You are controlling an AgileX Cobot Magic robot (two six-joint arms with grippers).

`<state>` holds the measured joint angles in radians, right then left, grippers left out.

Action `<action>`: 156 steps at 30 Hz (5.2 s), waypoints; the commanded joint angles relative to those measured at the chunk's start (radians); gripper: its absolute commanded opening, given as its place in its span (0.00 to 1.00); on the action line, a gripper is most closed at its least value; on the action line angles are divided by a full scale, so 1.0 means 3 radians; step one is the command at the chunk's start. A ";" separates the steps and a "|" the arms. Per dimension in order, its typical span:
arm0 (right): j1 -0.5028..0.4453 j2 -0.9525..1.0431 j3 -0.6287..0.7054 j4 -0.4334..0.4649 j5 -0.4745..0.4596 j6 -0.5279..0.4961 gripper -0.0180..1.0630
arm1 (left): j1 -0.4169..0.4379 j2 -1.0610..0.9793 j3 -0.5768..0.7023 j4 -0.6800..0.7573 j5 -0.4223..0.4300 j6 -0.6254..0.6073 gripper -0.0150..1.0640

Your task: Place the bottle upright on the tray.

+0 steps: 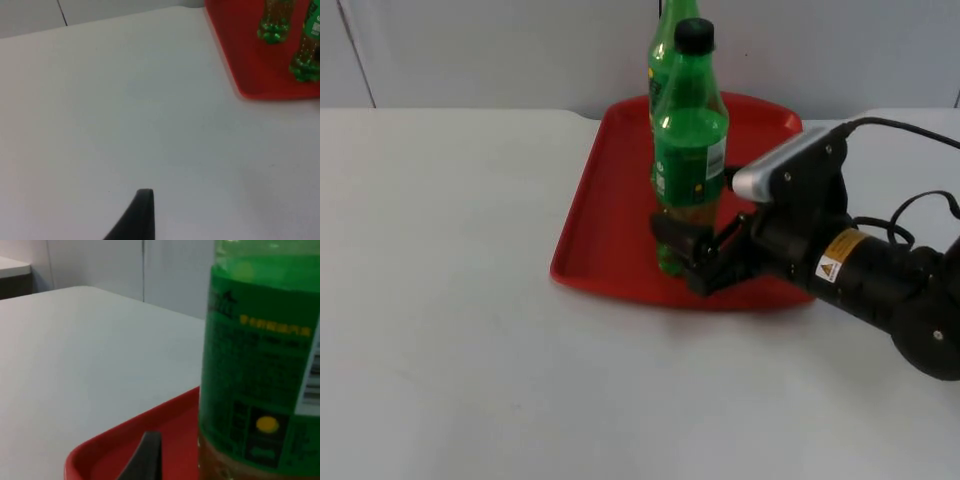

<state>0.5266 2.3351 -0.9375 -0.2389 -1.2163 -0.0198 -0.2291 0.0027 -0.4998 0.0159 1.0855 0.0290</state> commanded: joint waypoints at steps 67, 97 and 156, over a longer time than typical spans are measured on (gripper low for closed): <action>0.0022 -0.3427 0.0735 0.2145 0.5749 -0.1156 0.82 | -0.0016 -0.0009 0.0015 0.0010 -0.0042 -0.0002 0.99; 0.0022 -0.5896 0.1065 0.1943 0.6415 -0.1268 0.82 | -0.0016 -0.0009 0.0015 0.0010 -0.0042 -0.0002 0.99; 0.0015 -0.7784 0.1406 0.0660 0.7652 0.0014 0.82 | -0.0016 -0.0009 0.0015 0.0010 -0.0042 -0.0002 0.99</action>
<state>0.5287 0.0039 -0.5173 -0.0537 1.0823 0.0098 -0.2291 0.0027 -0.4998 0.0181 1.0845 0.0290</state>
